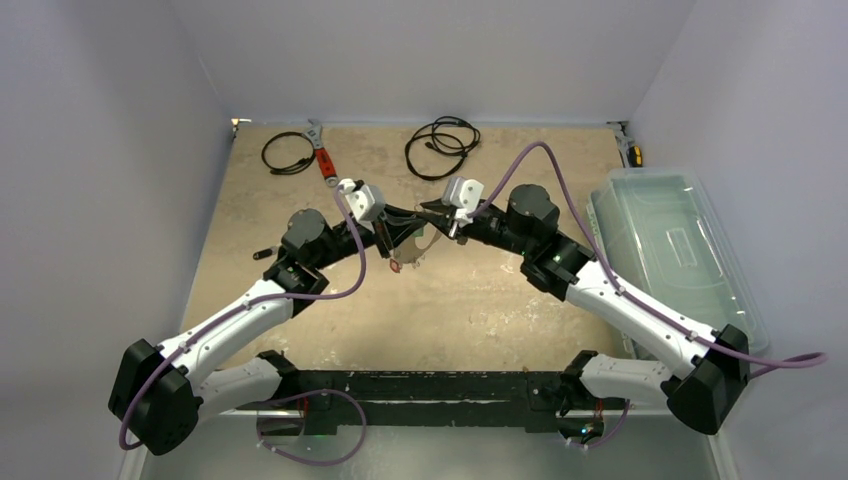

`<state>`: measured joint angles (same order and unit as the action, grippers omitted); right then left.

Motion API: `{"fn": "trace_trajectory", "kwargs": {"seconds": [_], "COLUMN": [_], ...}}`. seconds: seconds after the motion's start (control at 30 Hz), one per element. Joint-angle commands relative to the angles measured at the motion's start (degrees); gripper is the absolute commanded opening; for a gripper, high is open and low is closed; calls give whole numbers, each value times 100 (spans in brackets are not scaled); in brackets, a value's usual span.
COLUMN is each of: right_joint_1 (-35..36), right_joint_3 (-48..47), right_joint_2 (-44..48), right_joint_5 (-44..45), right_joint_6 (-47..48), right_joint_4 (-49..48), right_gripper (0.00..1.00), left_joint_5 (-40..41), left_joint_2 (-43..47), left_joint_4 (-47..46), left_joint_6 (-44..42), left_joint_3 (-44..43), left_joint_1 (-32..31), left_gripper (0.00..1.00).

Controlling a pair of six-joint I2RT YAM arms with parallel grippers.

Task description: Put the keys on the keyring

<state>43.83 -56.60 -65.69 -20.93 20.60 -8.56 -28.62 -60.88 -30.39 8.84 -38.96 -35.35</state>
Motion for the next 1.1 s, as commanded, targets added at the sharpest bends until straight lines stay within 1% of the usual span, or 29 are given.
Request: {"fn": "trace_trajectory", "kwargs": {"seconds": [0.0,0.1,0.2,0.23,0.33,0.4,0.47,0.57,0.67,0.8,0.93,1.07], "right_joint_1": [-24,-32,-24,-24,-24,-24,-24,-25,-24,-28,-29,-25], "right_joint_3": [-289,-273,-302,-326,-470,-716,-1183,-2062,-2630,-2983,-3209,-3368], "right_joint_2": [-8,29,32,19,-53,-190,-447,-992,-1363,-1555,-1670,-1803], "right_joint_5": [12,-41,-117,-134,-117,19,67,204,304,293,273,257], "right_joint_6": [-24,-58,-106,-135,-268,-523,-827,-935,-971,-1124,-1268,-1406], "right_joint_4": [-24,7,92,125,332,620,1238,2427,3044,3428,3706,3955], "right_gripper": [21,15,2,0,0,0,0,0,0,0,0,0], "left_joint_5": [-157,-103,-67,-46,19,98,204,276,317,470,851,1073], "left_joint_2": [128,150,155,156,171,202,238,248,270,345,398,499], "left_joint_4": [-386,-356,-348,-341,-301,-238,-147,-5,104,408,985,1160], "left_joint_6": [5,-20,-22,-23,-96,-198,-321,-457,-573,-837,-1568,-1896], "left_joint_3": [-68,-68,-68,-68,-60,-56,-64,-112,-138,-200,-315,-315], "left_joint_1": [-24,-21,-24,-24,-19,-22,-24,-24,-26,-56,-136,-228], "left_gripper": [0,0,0,0,0,0,0,0,0,0,0,0]}}
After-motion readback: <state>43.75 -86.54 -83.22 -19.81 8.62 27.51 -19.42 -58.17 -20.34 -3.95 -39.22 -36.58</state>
